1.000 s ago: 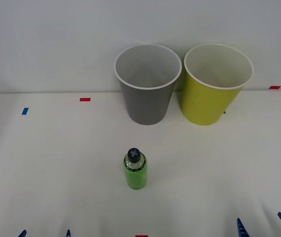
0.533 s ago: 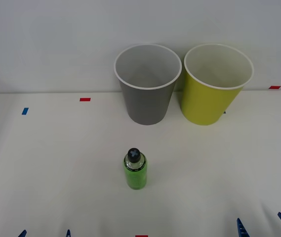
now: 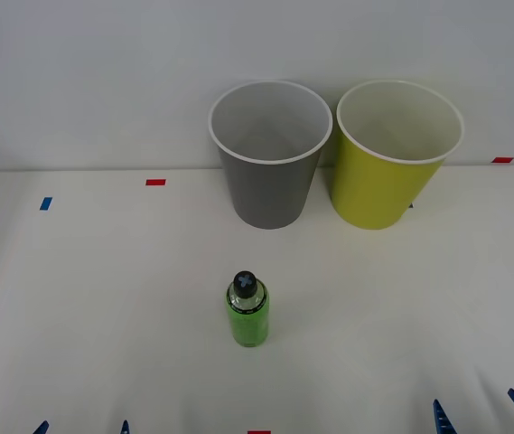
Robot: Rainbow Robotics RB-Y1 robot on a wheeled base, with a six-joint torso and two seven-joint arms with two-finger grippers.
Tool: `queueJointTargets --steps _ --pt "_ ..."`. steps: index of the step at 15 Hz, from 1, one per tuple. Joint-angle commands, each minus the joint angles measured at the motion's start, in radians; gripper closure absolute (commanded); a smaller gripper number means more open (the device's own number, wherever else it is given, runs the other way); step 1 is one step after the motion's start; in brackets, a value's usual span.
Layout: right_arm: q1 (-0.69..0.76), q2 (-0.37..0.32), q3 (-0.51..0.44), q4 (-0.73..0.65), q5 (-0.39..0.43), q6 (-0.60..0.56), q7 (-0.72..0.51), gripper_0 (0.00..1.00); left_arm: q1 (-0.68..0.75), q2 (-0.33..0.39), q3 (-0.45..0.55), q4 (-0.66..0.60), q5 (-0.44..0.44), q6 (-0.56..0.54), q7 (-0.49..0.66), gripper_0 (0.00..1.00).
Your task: Put cans in the gray bin and PET bottles in the light green bin.
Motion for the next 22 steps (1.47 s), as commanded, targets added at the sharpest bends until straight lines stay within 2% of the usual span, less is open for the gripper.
queueJointTargets --steps 1,11,12,16,17,22 --pt "0.000 0.000 0.000 0.000 0.000 0.000 0.000 0.00 0.000 0.000 0.000 0.000 0.000 0.000 0.000 0.00" --pt "0.000 0.000 0.000 0.000 0.000 0.000 0.000 0.00 0.000 0.000 0.000 0.000 0.000 0.000 0.000 0.00" --pt "0.000 0.000 0.000 0.000 0.000 0.000 0.000 0.00 -0.021 0.008 0.005 0.028 0.000 0.015 0.000 0.00" --pt "0.000 0.000 0.000 0.000 0.000 0.000 0.000 0.00 -0.043 0.049 0.018 0.002 -0.002 0.017 0.005 0.00" --pt "0.000 0.000 0.000 0.000 0.000 0.000 0.000 0.00 -0.061 0.072 0.012 0.002 -0.003 0.015 0.006 0.00" --pt "0.000 0.000 0.000 0.000 0.000 0.000 0.000 0.00 -0.241 0.302 -0.117 0.006 0.011 0.011 0.020 0.00"
